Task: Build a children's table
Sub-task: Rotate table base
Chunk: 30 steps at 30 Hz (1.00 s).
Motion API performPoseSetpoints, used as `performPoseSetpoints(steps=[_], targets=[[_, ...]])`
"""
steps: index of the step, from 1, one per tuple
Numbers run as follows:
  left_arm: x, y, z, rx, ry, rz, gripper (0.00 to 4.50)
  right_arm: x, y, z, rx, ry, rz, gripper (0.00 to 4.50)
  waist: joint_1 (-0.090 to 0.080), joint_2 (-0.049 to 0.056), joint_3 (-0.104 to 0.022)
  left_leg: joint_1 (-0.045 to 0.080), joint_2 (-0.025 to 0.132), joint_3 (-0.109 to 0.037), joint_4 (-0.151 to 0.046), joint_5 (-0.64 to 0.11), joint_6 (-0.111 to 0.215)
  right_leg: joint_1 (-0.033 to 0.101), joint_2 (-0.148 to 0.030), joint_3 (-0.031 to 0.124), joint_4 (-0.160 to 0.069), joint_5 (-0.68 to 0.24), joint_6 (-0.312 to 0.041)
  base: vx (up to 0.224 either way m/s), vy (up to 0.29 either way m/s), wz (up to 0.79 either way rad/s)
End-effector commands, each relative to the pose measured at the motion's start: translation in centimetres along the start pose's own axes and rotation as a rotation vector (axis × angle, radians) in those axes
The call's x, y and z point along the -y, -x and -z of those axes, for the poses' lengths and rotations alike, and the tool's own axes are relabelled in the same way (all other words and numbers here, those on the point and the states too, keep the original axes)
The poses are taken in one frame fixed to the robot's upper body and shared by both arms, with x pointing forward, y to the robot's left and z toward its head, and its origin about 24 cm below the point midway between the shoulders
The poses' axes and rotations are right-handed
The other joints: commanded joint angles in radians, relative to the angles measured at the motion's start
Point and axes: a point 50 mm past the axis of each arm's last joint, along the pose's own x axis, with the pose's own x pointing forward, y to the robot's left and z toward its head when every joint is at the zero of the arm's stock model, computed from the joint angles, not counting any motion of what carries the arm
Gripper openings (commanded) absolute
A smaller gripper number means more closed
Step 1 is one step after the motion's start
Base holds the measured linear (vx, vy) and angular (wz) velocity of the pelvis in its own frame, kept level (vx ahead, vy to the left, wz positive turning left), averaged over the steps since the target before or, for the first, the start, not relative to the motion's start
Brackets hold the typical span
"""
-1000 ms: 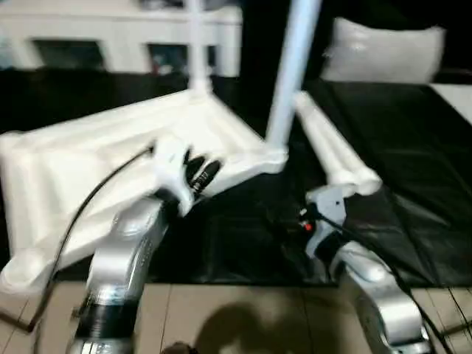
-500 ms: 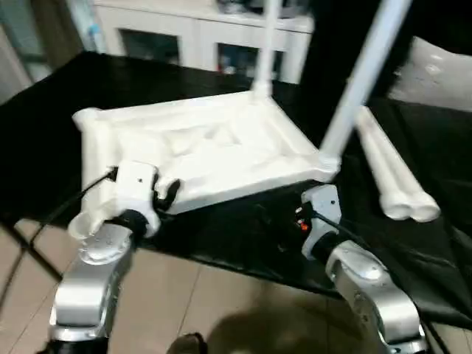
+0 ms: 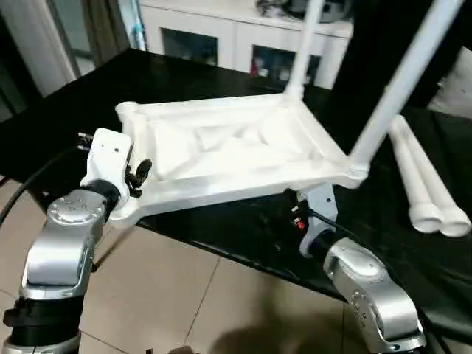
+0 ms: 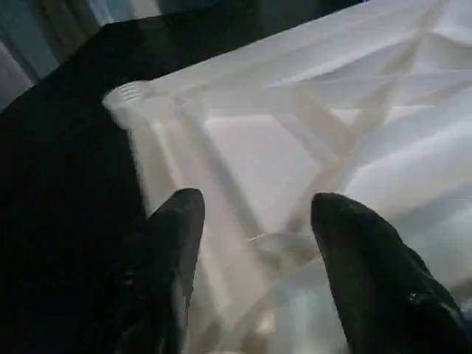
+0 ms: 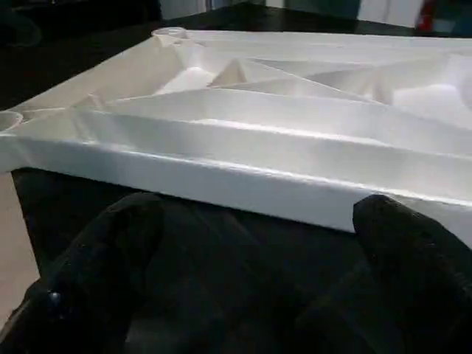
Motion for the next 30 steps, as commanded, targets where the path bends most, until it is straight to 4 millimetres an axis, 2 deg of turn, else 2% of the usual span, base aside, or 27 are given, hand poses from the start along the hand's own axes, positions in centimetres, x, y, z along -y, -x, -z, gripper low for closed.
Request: performPoseSetpoints(steps=[1,2,3,4,5,6,7,8,10,11,13,16,17,19,21,23,24,28,30], targets=[[-0.4,-0.6,0.4,-0.055,-0.049,-0.001,2.74,0.0,-0.2,-0.3,0.007,0.014,-0.001,4.5,0.005,0.0,-0.052,0.004,0.058,0.004,-0.108,-0.257,-0.02,0.032,-0.064,0.04,-0.077,-0.191,-0.198,-0.068,-0.069,-0.05],[-0.7,-0.8,0.5,-0.075,-0.058,-0.02,2.74,0.0,-0.2,-0.3,0.007,0.018,-0.003,4.5,0.005,0.001,-0.049,0.009,0.06,0.008,-0.109,-0.295,-0.022,0.024,-0.066,0.043,-0.086,-0.273,-0.19,-0.066,-0.077,-0.02],[-1.1,-0.9,0.6,-0.091,-0.063,-0.039,2.74,0.0,-0.2,-0.4,0.008,0.022,-0.005,4.5,0.005,-0.001,-0.051,0.014,0.067,0.014,-0.109,-0.318,-0.026,0.016,-0.068,0.05,-0.093,-0.355,-0.183,-0.037,-0.069,0.0],[-1.7,-1.2,0.6,-0.09,-0.082,-0.079,2.74,0.1,-0.2,-0.4,0.009,0.025,-0.003,4.5,0.003,-0.001,-0.053,0.01,0.071,0.016,-0.111,-0.303,-0.027,0.017,-0.067,0.05,-0.091,-0.351,-0.183,-0.037,-0.069,0.0],[-2.0,-1.3,0.5,-0.088,-0.096,-0.105,2.74,0.1,-0.2,-0.4,0.009,0.026,-0.001,4.5,0.005,-0.005,-0.059,0.006,0.076,0.024,-0.111,-0.245,-0.018,0.016,-0.061,0.051,-0.085,-0.279,-0.187,-0.025,-0.052,-0.02],[-2.5,-1.7,0.6,-0.105,-0.107,-0.117,2.74,0.1,-0.2,-0.3,0.009,0.027,-0.001,4.5,0.007,-0.003,-0.061,0.004,0.077,0.033,-0.113,-0.204,-0.006,0.014,-0.056,0.049,-0.08,-0.215,-0.192,0.0,0.0,0.0],[-3.0,-2.0,0.7,-0.118,-0.12,-0.131,2.74,0.1,-0.2,-0.3,0.008,0.027,0.0,4.5,0.008,0.0,-0.06,0.006,0.078,0.039,-0.115,-0.21,-0.005,0.008,-0.052,0.048,-0.077,-0.189,-0.2,0.0,0.0,0.0],[-3.4,-2.3,0.8,-0.131,-0.145,-0.142,2.74,0.1,-0.3,-0.3,0.008,0.029,-0.001,4.5,0.007,0.002,-0.063,0.005,0.078,0.04,-0.115,-0.203,-0.006,0.009,-0.05,0.048,-0.074,-0.17,-0.205,0.0,0.0,0.0],[-4.2,-3.0,0.8,-0.14,-0.176,-0.142,2.74,0.1,-0.3,-0.3,0.0,0.046,-0.005,4.5,0.009,0.002,-0.067,0.002,0.079,0.043,-0.115,-0.162,-0.006,0.008,-0.043,0.046,-0.066,-0.075,-0.213,0.0,0.0,0.0],[-4.3,-3.2,0.7,-0.138,-0.184,-0.142,2.74,0.1,-0.2,-0.3,-0.003,0.05,-0.004,4.5,0.011,0.005,-0.071,0.005,0.08,0.044,-0.113,-0.157,-0.007,0.008,-0.042,0.047,-0.063,-0.051,-0.217,0.0,0.0,0.0],[-4.4,-3.6,0.7,-0.14,-0.183,-0.125,2.74,0.1,-0.2,-0.2,-0.007,0.057,-0.004,4.5,0.013,0.003,-0.072,0.006,0.084,0.048,-0.112,-0.132,-0.005,0.007,-0.042,0.047,-0.055,0.02,-0.233,0.0,0.0,0.0],[-4.1,-4.5,1.1,-0.156,-0.208,-0.075,2.74,0.1,-0.3,-0.1,-0.016,0.07,-0.001,4.5,0.028,0.002,-0.074,0.013,0.084,0.057,-0.11,-0.119,0.004,0.003,-0.043,0.049,-0.055,0.036,-0.246,0.0,0.0,0.0],[-4.0,-5.0,1.3,-0.166,-0.226,-0.057,2.74,0.1,-0.3,-0.1,-0.019,0.073,0.001,4.5,0.03,-0.002,-0.074,0.014,0.086,0.058,-0.111,-0.116,0.006,0.004,-0.045,0.05,-0.054,0.044,-0.249,0.0,0.0,0.0],[-3.8,-5.5,1.5,-0.177,-0.249,-0.045,2.74,0.1,-0.4,-0.1,-0.021,0.068,0.007,4.5,0.035,-0.002,-0.072,0.015,0.086,0.062,-0.114,-0.143,0.002,0.003,-0.047,0.052,-0.058,0.001,-0.239,0.0,0.0,0.0],[-3.6,-6.4,1.9,-0.214,-0.284,-0.031,2.74,0.1,-0.5,-0.1,-0.023,0.075,0.005,4.5,0.035,0.0,-0.07,0.017,0.087,0.063,-0.117,-0.172,-0.008,0.0,-0.047,0.053,-0.064,-0.034,-0.231,0.0,0.0,0.0],[-3.8,-6.8,2.4,-0.269,-0.371,-0.023,2.74,0.1,-0.6,-0.2,-0.025,0.083,0.009,4.5,0.037,0.003,-0.072,0.017,0.091,0.061,-0.119,-0.177,-0.022,0.002,-0.049,0.054,-0.06,-0.023,-0.226,0.0,0.0,0.0],[-3.9,-6.8,2.5,-0.285,-0.399,-0.022,2.74,0.1,-0.6,-0.2,-0.023,0.084,0.009,4.5,0.036,0.002,-0.072,0.016,0.092,0.061,-0.12,-0.177,-0.027,0.004,-0.05,0.054,-0.059,-0.012,-0.226,0.0,0.0,0.0],[-4.0,-6.9,2.5,-0.312,-0.452,-0.001,2.74,0.2,-0.5,-0.3,-0.022,0.085,0.011,4.5,0.036,-0.003,-0.073,0.016,0.092,0.064,-0.118,-0.146,-0.019,0.004,-0.051,0.054,-0.058,0.026,-0.239,0.0,0.0,0.0],[-3.2,-7.1,2.7,-0.337,-0.478,0.086,2.74,0.3,-0.5,0.0,-0.032,0.081,0.023,4.5,0.036,-0.001,-0.073,0.017,0.093,0.065,-0.118,-0.138,-0.014,0.005,-0.051,0.054,-0.057,0.033,-0.249,0.0,0.0,0.0]])
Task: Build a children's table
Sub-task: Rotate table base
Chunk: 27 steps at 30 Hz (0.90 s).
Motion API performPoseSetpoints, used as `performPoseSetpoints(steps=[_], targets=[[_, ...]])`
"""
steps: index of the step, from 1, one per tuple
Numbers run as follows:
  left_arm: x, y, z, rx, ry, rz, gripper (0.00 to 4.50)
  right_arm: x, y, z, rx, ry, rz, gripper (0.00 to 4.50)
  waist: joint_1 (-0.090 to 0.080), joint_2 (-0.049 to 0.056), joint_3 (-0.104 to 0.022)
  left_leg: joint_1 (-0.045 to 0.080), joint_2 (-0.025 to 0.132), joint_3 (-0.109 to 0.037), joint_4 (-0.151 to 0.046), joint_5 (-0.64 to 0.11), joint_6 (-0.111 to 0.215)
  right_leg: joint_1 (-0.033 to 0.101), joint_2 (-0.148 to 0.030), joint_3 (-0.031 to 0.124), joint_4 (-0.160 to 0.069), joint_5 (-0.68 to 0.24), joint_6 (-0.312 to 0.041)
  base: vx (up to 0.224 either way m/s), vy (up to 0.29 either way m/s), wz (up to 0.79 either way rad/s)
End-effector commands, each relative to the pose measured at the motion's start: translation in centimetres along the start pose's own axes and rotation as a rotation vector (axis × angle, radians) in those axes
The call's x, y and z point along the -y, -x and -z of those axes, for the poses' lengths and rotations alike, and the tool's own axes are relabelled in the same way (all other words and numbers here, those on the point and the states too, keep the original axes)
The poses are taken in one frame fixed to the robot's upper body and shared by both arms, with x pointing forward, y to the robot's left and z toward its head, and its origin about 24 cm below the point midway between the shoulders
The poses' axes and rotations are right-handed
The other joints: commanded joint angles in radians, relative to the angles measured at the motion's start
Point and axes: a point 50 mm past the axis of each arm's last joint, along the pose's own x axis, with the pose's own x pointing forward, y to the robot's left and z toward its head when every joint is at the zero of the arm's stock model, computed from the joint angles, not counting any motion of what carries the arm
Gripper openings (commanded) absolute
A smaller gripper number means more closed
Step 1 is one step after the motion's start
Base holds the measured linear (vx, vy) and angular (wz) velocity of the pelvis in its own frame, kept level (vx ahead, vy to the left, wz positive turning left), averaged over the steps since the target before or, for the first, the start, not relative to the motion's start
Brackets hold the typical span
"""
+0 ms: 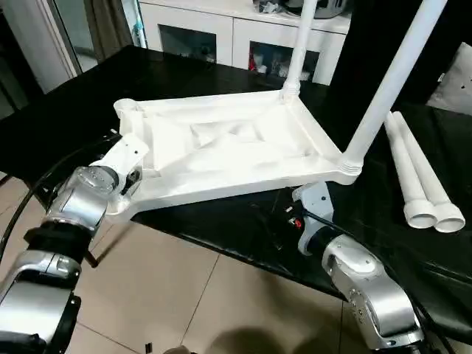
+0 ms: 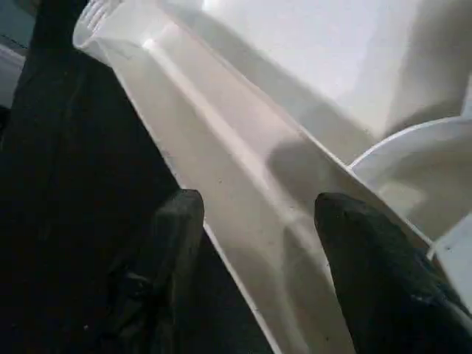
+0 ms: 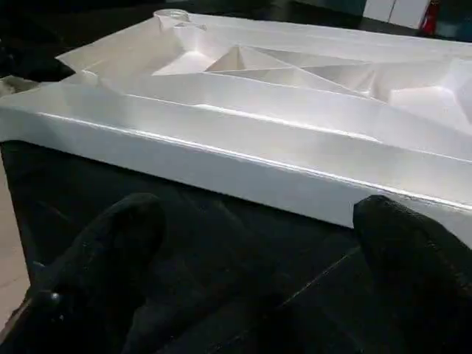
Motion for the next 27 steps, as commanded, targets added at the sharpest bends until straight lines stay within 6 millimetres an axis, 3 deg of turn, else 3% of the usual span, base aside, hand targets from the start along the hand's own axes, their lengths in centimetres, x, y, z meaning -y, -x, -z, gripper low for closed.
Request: performPoseSetpoints(steps=[1,3,6,7,11,16,18,23,27], targets=[[1.0,-0.2,-0.2,-0.009,-0.047,0.11,2.74,0.4,-0.1,0.3,-0.026,0.003,0.033,4.5,0.003,0.009,-0.068,0.018,0.048,-0.003,-0.084,-0.176,-0.007,0.038,-0.06,0.045,-0.063,0.013,-0.237,0.0,0.0,0.0],[2.7,0.2,-1.2,0.043,-0.103,0.302,2.74,1.5,-0.2,1.4,-0.103,0.008,0.118,4.5,0.003,0.007,-0.066,0.02,0.049,-0.001,-0.086,-0.174,-0.013,0.035,-0.059,0.046,-0.063,-0.011,-0.244,0.0,0.0,0.0],[3.1,0.4,-1.4,0.048,-0.114,0.355,2.74,1.9,-0.3,1.7,-0.128,0.009,0.149,4.5,0.011,0.008,-0.065,0.026,0.052,0.006,-0.087,-0.207,-0.025,0.03,-0.061,0.048,-0.065,-0.044,-0.255,0.0,0.0,0.0],[3.7,0.9,-1.8,0.062,-0.157,0.469,2.74,2.8,-0.6,2.3,-0.174,0.007,0.201,4.5,0.015,0.011,-0.065,0.027,0.053,0.007,-0.088,-0.21,-0.027,0.028,-0.062,0.049,-0.065,-0.045,-0.251,0.0,0.0,0.0],[5.0,1.9,-2.1,0.068,-0.209,0.639,2.74,3.9,-1.6,2.7,-0.222,-0.012,0.262,4.5,0.013,0.009,-0.065,0.028,0.054,0.016,-0.089,-0.228,-0.044,0.026,-0.062,0.051,-0.064,-0.071,-0.247,0.0,0.0,0.0],[5.8,2.7,-2.1,0.044,-0.241,0.762,2.74,4.5,-2.5,3.3,-0.282,0.001,0.284,4.5,0.008,0.006,-0.072,0.021,0.048,0.023,-0.079,-0.126,-0.024,0.034,-0.059,0.052,-0.053,0.042,-0.254,0.0,0.0,0.0],[6.3,3.1,-2.1,0.049,-0.243,0.818,2.74,4.7,-2.8,3.4,-0.29,-0.001,0.287,4.5,0.004,0.006,-0.072,0.018,0.048,0.024,-0.079,-0.117,-0.018,0.035,-0.058,0.051,-0.051,0.049,-0.259,0.0,0.0,0.0],[8.6,4.1,-2.9,0.111,-0.244,0.978,2.74,5.9,-3.8,2.8,-0.282,0.008,0.321,4.5,-0.012,0.007,-0.067,0.023,0.051,0.028,-0.081,-0.184,-0.03,0.03,-0.057,0.055,-0.058,-0.035,-0.278,0.0,0.0,0.0],[11.2,4.1,-5.4,0.216,-0.207,1.064,2.74,7.3,-4.0,1.7,-0.243,0.019,0.364,4.5,-0.004,0.008,-0.067,0.035,0.05,0.037,-0.076,-0.212,-0.028,0.02,-0.053,0.059,-0.069,-0.087,-0.271,0.0,0.0,0.0]])
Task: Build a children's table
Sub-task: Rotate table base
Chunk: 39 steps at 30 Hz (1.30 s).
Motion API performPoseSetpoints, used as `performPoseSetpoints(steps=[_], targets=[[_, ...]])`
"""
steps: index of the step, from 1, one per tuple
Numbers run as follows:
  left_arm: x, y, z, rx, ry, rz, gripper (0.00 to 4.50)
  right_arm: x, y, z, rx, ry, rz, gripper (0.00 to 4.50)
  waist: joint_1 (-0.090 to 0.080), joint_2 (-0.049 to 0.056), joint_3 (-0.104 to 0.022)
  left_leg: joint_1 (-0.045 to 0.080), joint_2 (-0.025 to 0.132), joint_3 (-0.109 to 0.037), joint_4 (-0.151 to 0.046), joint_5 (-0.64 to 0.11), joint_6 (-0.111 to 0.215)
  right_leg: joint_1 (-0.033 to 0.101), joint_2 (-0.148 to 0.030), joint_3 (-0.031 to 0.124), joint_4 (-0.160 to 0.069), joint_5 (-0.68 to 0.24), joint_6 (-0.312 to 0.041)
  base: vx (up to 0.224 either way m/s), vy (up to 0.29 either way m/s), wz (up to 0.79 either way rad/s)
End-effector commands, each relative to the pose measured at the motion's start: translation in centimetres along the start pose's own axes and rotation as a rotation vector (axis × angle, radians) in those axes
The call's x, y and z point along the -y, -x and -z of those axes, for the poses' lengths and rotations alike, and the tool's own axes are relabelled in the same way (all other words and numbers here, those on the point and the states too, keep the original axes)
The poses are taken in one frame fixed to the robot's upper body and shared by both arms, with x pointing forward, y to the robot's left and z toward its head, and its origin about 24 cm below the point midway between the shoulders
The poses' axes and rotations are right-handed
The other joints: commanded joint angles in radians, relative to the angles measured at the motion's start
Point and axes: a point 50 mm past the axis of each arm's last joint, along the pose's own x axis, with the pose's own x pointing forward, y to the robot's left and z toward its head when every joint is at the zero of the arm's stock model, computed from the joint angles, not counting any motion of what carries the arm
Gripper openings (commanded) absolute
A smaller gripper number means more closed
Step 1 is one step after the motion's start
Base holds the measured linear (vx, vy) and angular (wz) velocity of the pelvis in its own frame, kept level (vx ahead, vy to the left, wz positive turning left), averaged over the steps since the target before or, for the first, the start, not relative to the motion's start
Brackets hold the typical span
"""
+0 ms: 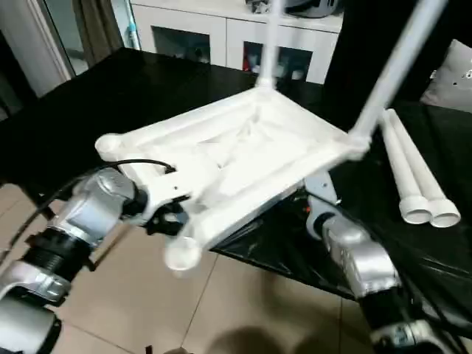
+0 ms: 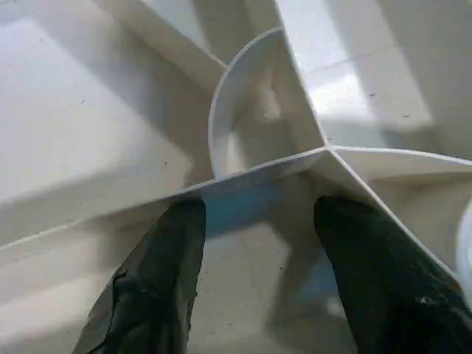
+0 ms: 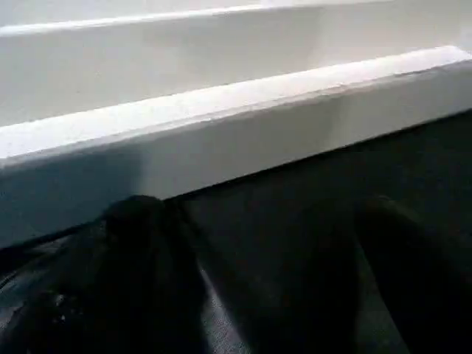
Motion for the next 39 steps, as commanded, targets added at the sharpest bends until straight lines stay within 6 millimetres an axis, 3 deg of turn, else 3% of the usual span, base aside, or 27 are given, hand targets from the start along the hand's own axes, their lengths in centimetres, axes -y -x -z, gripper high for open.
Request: performPoseSetpoints(steps=[1,6,8,11,12,13,16,18,21,24,27,29,31,32,33,34,35,36,37,38,39], targets=[[2.3,-2.4,-2.9,0.105,-0.084,0.176,2.74,0.4,-0.1,-1.4,0.059,0.001,0.021,4.5,-0.004,0.011,-0.064,0.027,0.043,-0.002,-0.076,-0.209,-0.03,0.032,-0.047,0.04,-0.076,-0.094,-0.262,0.0,0.0,0.0],[2.2,-4.1,-5.5,0.202,-0.094,0.151,2.74,1.9,0.3,-1.9,0.082,0.001,0.079,4.5,0.012,0.006,-0.069,0.03,0.042,0.005,-0.073,-0.187,-0.022,0.03,-0.044,0.039,-0.076,-0.063,-0.247,0.0,0.0,0.0],[2.1,-4.5,-6.1,0.229,-0.08,0.144,2.74,2.3,0.5,-2.1,0.093,0.003,0.095,4.5,0.016,0.013,-0.07,0.027,0.043,0.004,-0.073,-0.182,-0.019,0.033,-0.045,0.039,-0.075,-0.05,-0.245,0.0,0.0,0.0],[1.7,-5.6,-7.7,0.272,-0.048,0.081,2.74,3.3,1.1,-2.8,0.127,0.01,0.127,4.5,0.023,0.007,-0.069,0.021,0.038,0.008,-0.07,-0.158,0.003,0.037,-0.044,0.039,-0.08,-0.042,-0.24,0.0,0.0,0.0],[1.5,-5.9,-8.1,0.278,-0.04,0.063,2.74,3.5,1.2,-3.0,0.136,0.013,0.132,4.5,0.03,0.006,-0.071,0.025,0.039,0.009,-0.068,-0.151,0.014,0.036,-0.046,0.039,-0.082,-0.046,-0.238,0.0,0.0,0.0],[1.1,-6.3,-8.6,0.298,-0.005,0.011,2.74,3.6,1.7,-3.6,0.167,0.009,0.131,4.5,0.033,0.006,-0.075,0.019,0.04,0.007,-0.066,-0.129,0.025,0.043,-0.048,0.038,-0.076,-0.028,-0.234,0.0,0.0,0.0],[0.3,-6.9,-9.7,0.356,0.085,-0.106,2.74,3.8,2.9,-4.9,0.232,0.024,0.12,4.5,0.033,0.003,-0.078,0.009,0.038,0.003,-0.063,-0.098,0.059,0.049,-0.048,0.033,-0.075,0.018,-0.219,0.0,0.0,0.0],[0.0,-6.9,-10.0,0.384,0.133,-0.143,2.74,3.8,3.3,-5.4,0.258,0.027,0.115,4.5,0.032,0.001,-0.077,0.011,0.042,0.002,-0.063,-0.1,0.075,0.044,-0.051,0.032,-0.079,0.0,-0.22,0.0,0.0,0.0],[-0.3,-6.3,-11.0,0.497,0.243,-0.128,2.74,3.3,4.2,-6.0,0.305,-0.006,0.083,4.5,0.033,-0.004,-0.076,0.01,0.041,0.006,-0.062,-0.094,0.088,0.042,-0.05,0.033,-0.08,-0.009,-0.237,0.0,0.0,0.0],[-0.3,-5.8,-11.6,0.554,0.257,-0.114,3.08,2.9,4.6,-6.0,0.309,-0.009,0.074,4.5,0.026,-0.005,-0.073,0.01,0.042,0.005,-0.064,-0.099,0.093,0.04,-0.05,0.03,-0.081,-0.029,-0.245,0.0,0.0,0.0],[0.2,-4.1,-12.6,0.7,0.29,-0.079,3.24,1.5,5.7,-5.7,0.313,-0.018,0.036,4.5,0.021,-0.012,-0.072,0.008,0.048,0.004,-0.067,-0.095,0.101,0.042,-0.053,0.03,-0.078,-0.046,-0.251,0.0,0.0,0.0],[0.4,-3.5,-12.6,0.733,0.271,-0.088,3.5,1.1,6.0,-5.7,0.327,-0.038,0.03,4.5,0.015,-0.007,-0.072,0.009,0.048,0.004,-0.067,-0.088,0.107,0.036,-0.049,0.029,-0.078,-0.035,-0.257,0.0,0.0,0.0],[0.7,-2.9,-12.3,0.763,0.259,-0.105,3.54,0.8,6.3,-5.5,0.325,-0.053,0.026,4.5,0.011,-0.012,-0.069,0.008,0.052,0.005,-0.069,-0.092,0.105,0.036,-0.049,0.03,-0.078,-0.025,-0.26,0.0,0.0,0.0],[0.8,-1.9,-11.0,0.776,0.21,-0.22,3.59,0.1,6.7,-5.3,0.34,-0.102,0.01,4.5,0.011,-0.006,-0.069,0.008,0.055,0.004,-0.07,-0.094,0.108,0.037,-0.05,0.031,-0.078,-0.02,-0.258,0.0,0.0,0.0],[0.8,-1.8,-10.9,0.776,0.207,-0.228,3.76,0.1,6.8,-5.3,0.341,-0.105,0.009,4.5,0.003,-0.008,-0.069,0.003,0.053,0.005,-0.07,-0.085,0.112,0.037,-0.047,0.031,-0.077,-0.004,-0.249,0.0,0.0,0.0],[0.9,-1.5,-10.4,0.781,0.198,-0.267,3.87,-0.1,7.0,-5.2,0.351,-0.119,0.004,4.5,0.001,-0.005,-0.069,0.01,0.051,0.005,-0.07,-0.099,0.105,0.033,-0.044,0.031,-0.08,-0.024,-0.24,0.0,0.0,0.0],[1.3,-0.6,-8.9,0.81,0.211,-0.355,3.87,-0.6,7.4,-4.7,0.348,-0.148,-0.023,4.5,-0.001,0.001,-0.074,0.058,0.064,0.047,-0.044,-0.14,0.027,-0.008,-0.011,0.067,-0.107,-0.085,-0.207,0.001,0.005,-0.22],[1.5,-0.2,-8.4,0.819,0.218,-0.387,3.87,-0.8,7.5,-4.5,0.341,-0.158,-0.035,4.5,0.0,-0.021,-0.066,0.027,0.044,0.053,-0.048,-0.147,-0.069,0.012,0.023,0.077,-0.091,-0.082,-0.173,-0.002,0.008,-0.24],[1.9,0.3,-7.2,0.817,0.253,-0.461,3.87,-1.1,7.8,-4.1,0.327,-0.17,-0.054,4.5,0.012,-0.01,-0.068,0.052,0.048,0.061,-0.045,-0.203,-0.137,-0.017,0.041,0.087,-0.09,-0.118,-0.124,0.002,0.005,-0.47],[2.2,0.6,-6.5,0.827,0.291,-0.505,3.87,-1.2,8.0,-3.7,0.319,-0.173,-0.061,4.5,0.007,-0.011,-0.069,0.055,0.048,0.064,-0.043,-0.218,-0.152,-0.019,0.05,0.09,-0.088,-0.107,-0.106,0.007,-0.009,-0.45],[2.8,0.9,-5.5,0.833,0.358,-0.553,3.87,-1.4,8.2,-3.4,0.317,-0.161,-0.073,4.5,0.008,-0.001,-0.071,0.077,0.05,0.076,-0.036,-0.258,-0.172,-0.046,0.07,0.092,-0.092,-0.101,-0.083,0.007,-0.009,-0.45]])
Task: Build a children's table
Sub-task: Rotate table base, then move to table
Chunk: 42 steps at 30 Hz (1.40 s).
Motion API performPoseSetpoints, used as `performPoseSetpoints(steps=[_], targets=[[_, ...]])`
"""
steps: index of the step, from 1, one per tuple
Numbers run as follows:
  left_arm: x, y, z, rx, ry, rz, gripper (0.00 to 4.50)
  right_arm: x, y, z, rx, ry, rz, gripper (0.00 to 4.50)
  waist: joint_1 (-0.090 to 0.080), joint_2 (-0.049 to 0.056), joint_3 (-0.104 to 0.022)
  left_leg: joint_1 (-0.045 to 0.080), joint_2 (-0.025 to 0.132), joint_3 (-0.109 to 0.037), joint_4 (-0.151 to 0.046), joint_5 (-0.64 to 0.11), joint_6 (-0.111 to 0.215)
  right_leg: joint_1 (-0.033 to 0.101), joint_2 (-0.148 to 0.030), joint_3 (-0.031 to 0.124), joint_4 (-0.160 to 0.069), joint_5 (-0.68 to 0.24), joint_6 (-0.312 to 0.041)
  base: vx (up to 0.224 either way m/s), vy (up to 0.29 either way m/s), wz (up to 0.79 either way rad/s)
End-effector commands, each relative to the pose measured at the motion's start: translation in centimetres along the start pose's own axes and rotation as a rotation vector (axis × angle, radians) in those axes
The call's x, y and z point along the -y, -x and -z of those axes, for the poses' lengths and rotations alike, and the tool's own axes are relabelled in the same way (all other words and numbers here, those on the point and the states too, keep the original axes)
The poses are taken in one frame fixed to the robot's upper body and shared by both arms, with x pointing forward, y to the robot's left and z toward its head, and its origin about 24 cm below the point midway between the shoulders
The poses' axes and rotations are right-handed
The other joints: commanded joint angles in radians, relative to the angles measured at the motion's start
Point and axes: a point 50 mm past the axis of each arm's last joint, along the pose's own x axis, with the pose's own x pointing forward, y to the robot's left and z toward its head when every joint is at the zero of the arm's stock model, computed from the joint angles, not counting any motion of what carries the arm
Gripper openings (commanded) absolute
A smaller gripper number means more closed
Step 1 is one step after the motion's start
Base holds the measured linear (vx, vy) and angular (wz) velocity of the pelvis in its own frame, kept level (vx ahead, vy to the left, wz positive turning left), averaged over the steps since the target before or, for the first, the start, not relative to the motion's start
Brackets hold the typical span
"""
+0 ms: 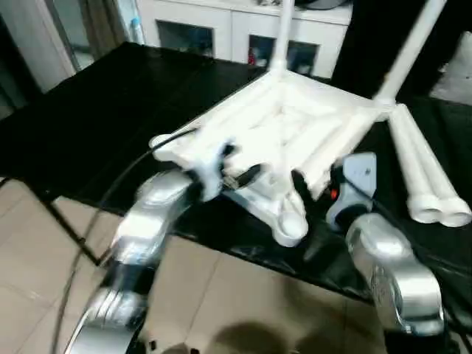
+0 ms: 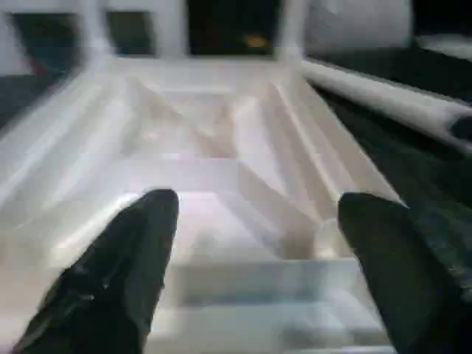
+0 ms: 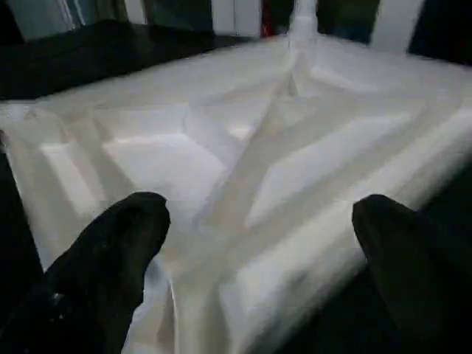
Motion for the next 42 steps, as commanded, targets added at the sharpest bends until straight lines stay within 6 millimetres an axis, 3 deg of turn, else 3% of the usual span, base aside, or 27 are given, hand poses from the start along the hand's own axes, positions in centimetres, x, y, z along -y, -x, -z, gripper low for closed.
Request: performPoseSetpoints(steps=[1,3,4,6,8,10,12,15,17,18,21,23,24,27,29,30,32,33,34,35,36,37,38,39,40,41,42], targets=[[0.0,1.3,-0.6,0.035,0.028,-0.104,3.87,-0.2,0.6,0.1,-0.002,0.009,-0.026,4.5,-0.015,-0.001,-0.073,0.074,0.007,-0.002,-0.042,-0.262,-0.166,-0.012,0.037,0.022,-0.07,-0.093,-0.091,0.002,-0.011,-0.47],[-0.1,2.0,-0.1,0.033,0.027,-0.152,3.87,-0.3,0.8,0.2,0.005,0.003,-0.027,4.5,-0.015,-0.005,-0.069,0.08,-0.003,0.01,-0.029,-0.3,-0.152,-0.029,0.047,0.028,-0.083,-0.13,-0.073,-0.037,-0.018,-0.52],[0.0,3.7,1.2,0.023,0.065,-0.256,3.87,0.0,1.2,0.2,0.038,-0.041,0.033,4.5,-0.022,-0.013,-0.07,0.07,-0.013,0.014,-0.011,-0.343,-0.127,-0.032,0.062,0.044,-0.093,-0.198,-0.051,-0.039,-0.013,-0.4],[0.3,4.7,1.9,0.018,0.078,-0.296,3.87,0.1,1.6,0.1,0.047,-0.05,0.031,4.5,-0.028,-0.025,-0.069,0.033,-0.029,0.0,-0.007,-0.296,-0.105,-0.006,0.071,0.072,-0.087,-0.167,-0.025,0.046,0.001,-0.4],[0.5,5.2,1.9,0.021,0.087,-0.312,3.87,-0.2,1.9,0.1,0.039,-0.1,0.014,4.5,-0.036,-0.017,-0.071,0.053,-0.026,-0.005,0.003,-0.306,-0.086,-0.028,0.095,0.083,-0.096,-0.209,0.01,0.023,-0.006,-0.46],[1.0,5.5,1.5,0.031,0.117,-0.301,3.87,-0.4,2.2,0.4,0.014,-0.138,0.005,4.5,-0.047,-0.02,-0.07,0.05,-0.027,-0.015,0.009,-0.282,-0.059,-0.034,0.112,0.093,-0.098,-0.225,0.034,-0.007,-0.011,-0.53],[1.3,5.8,1.0,0.045,0.085,-0.292,3.87,-0.7,2.4,0.6,0.005,-0.173,-0.008,4.5,-0.058,-0.02,-0.063,0.074,-0.022,-0.013,0.024,-0.341,-0.032,-0.069,0.125,0.088,-0.115,-0.311,0.039,-0.021,-0.001,-0.15],[1.1,6.0,1.2,0.007,0.052,-0.319,3.87,-0.7,2.5,0.8,0.003,-0.119,-0.016,4.5,-0.068,-0.028,-0.065,0.056,-0.033,-0.025,0.02,-0.322,-0.012,-0.047,0.124,0.091,-0.114,-0.348,0.054,-0.029,0.033,-0.41],[1.0,6.0,1.2,-0.003,0.021,-0.324,3.87,-0.7,2.4,0.9,0.002,-0.098,-0.021,4.5,-0.075,-0.023,-0.063,0.081,-0.021,-0.021,0.025,-0.339,0.007,-0.079,0.131,0.077,-0.118,-0.379,0.061,0.008,0.034,-0.29],[1.2,6.0,1.0,0.021,0.019,-0.31,3.87,-0.7,2.4,0.8,-0.003,-0.093,-0.014,4.5,-0.071,-0.032,-0.062,0.007,-0.02,-0.056,-0.021,-0.278,0.037,0.006,0.04,0.075,-0.087,-0.296,-0.006,0.0,0.0,0.0],[1.4,5.7,0.8,0.03,0.031,-0.301,3.87,-0.5,2.4,0.7,0.005,-0.072,-0.004,4.5,-0.079,-0.028,-0.063,0.029,-0.007,-0.069,-0.034,-0.299,0.002,0.003,0.005,0.056,-0.087,-0.34,-0.075,0.0,0.0,0.0],[1.5,5.6,0.7,0.032,0.035,-0.301,3.87,-0.5,2.3,0.7,0.002,-0.058,0.001,4.5,-0.084,-0.028,-0.051,0.064,-0.005,-0.072,-0.048,-0.434,-0.016,0.004,0.006,0.037,-0.096,-0.498,-0.092,0.0,0.0,0.0],[1.5,5.6,0.6,0.033,0.04,-0.301,3.87,-0.5,2.3,0.7,0.0,-0.046,0.002,4.5,-0.087,-0.022,-0.041,0.094,-0.005,-0.073,-0.057,-0.523,-0.014,0.002,0.007,0.02,-0.105,-0.585,-0.106,0.056,0.007,0.04],[1.8,5.4,0.4,0.036,0.039,-0.286,3.87,-0.8,2.1,0.5,0.019,-0.022,-0.023,4.5,-0.096,-0.025,-0.033,0.137,-0.01,-0.072,-0.07,-0.618,0.02,0.015,-0.011,-0.023,-0.118,-0.634,-0.149,0.057,0.002,0.01],[2.1,5.3,0.5,0.033,0.043,-0.272,3.87,-0.9,2.1,0.6,0.014,-0.024,-0.035,4.5,-0.093,-0.023,-0.035,0.133,-0.016,-0.068,-0.075,-0.579,0.038,0.041,-0.026,-0.019,-0.116,-0.614,-0.185,0.088,0.004,-0.01],[2.2,5.2,0.5,0.033,0.043,-0.266,3.87,-1.0,2.1,0.7,0.01,-0.031,-0.041,4.5,-0.091,-0.023,-0.045,0.12,-0.019,-0.066,-0.081,-0.507,0.051,0.07,-0.037,-0.013,-0.108,-0.544,-0.221,0.122,0.0,0.03],[2.3,5.1,0.5,0.024,0.042,-0.263,3.87,-1.1,2.0,0.7,0.013,-0.047,-0.052,4.5,-0.083,-0.021,-0.056,0.115,-0.025,-0.058,-0.08,-0.41,0.066,0.097,-0.039,0.001,-0.099,-0.429,-0.286,0.119,-0.005,0.04],[2.3,5.1,0.5,0.023,0.036,-0.262,3.87,-1.2,2.0,0.7,0.011,-0.046,-0.062,4.5,-0.084,-0.006,-0.065,0.161,-0.022,-0.035,-0.078,-0.372,0.035,0.086,-0.015,0.021,-0.094,-0.358,-0.334,0.149,-0.013,-0.19],[2.3,5.1,0.5,0.023,0.033,-0.263,3.87,-1.3,2.0,0.8,0.009,-0.042,-0.067,4.5,-0.083,-0.019,-0.056,0.197,-0.014,-0.025,-0.095,-0.363,-0.02,0.07,0.019,0.014,-0.066,-0.243,-0.347,0.149,-0.013,-0.19],[2.3,5.1,0.5,0.024,0.032,-0.263,3.87,-1.3,2.0,0.8,0.009,-0.042,-0.067,4.5,-0.076,-0.02,-0.057,0.199,-0.021,-0.019,-0.099,-0.353,-0.036,0.08,0.022,0.017,-0.058,-0.196,-0.35,0.167,-0.01,-0.39],[2.3,5.1,0.4,0.024,0.028,-0.261,3.87,-1.3,1.9,0.7,0.01,-0.028,-0.076,4.5,-0.062,-0.034,-0.056,0.158,-0.064,-0.005,-0.076,-0.327,-0.015,0.131,0.021,0.058,-0.06,-0.113,-0.38,0.172,0.013,-0.21],[2.3,5.1,0.4,0.022,0.025,-0.26,3.87,-1.3,1.8,0.7,0.012,-0.02,-0.08,4.5,-0.034,-0.033,-0.069,0.068,-0.09,-0.04,-0.022,-0.243,0.047,0.225,-0.038,0.112,-0.076,-0.057,-0.419,0.172,0.013,-0.21],[2.3,5.1,0.4,0.019,0.018,-0.257,3.87,-1.3,1.8,0.7,0.011,-0.014,-0.081,4.5,-0.02,-0.028,-0.078,0.045,-0.089,-0.063,0.014,-0.205,0.059,0.253,-0.072,0.141,-0.083,-0.013,-0.46,0.169,0.044,-0.04],[2.3,5.1,0.3,0.021,0.016,-0.256,3.87,-1.2,1.7,0.7,0.01,-0.013,-0.079,4.5,0.008,-0.015,-0.08,-0.017,-0.06,-0.117,0.077,-0.137,0.045,0.286,-0.122,0.181,-0.091,0.12,-0.519,0.111,0.078,-0.08],[2.3,5.1,0.3,0.021,0.016,-0.255,3.87,-1.2,1.6,0.6,0.01,-0.011,-0.078,4.5,0.007,0.001,-0.077,-0.05,-0.028,-0.155,0.066,-0.068,0.0,0.275,-0.105,0.145,-0.069,0.239,-0.506,0.111,0.078,-0.08],[2.3,5.1,0.3,0.022,0.015,-0.254,3.87,-1.1,1.5,0.6,0.011,0.001,-0.077,4.5,0.003,0.021,-0.074,-0.03,-0.014,-0.159,-0.001,0.006,-0.014,0.241,-0.057,0.078,-0.044,0.249,-0.431,-0.008,0.124,-0.19],[2.3,5.1,0.3,0.021,0.015,-0.253,3.87,-1.1,1.5,0.6,0.012,0.006,-0.077,4.5,-0.066,0.056,-0.052,0.075,0.032,-0.216,-0.099,0.049,0.032,0.102,0.043,-0.064,0.049,0.023,-0.251,0.077,0.095,0.0]])
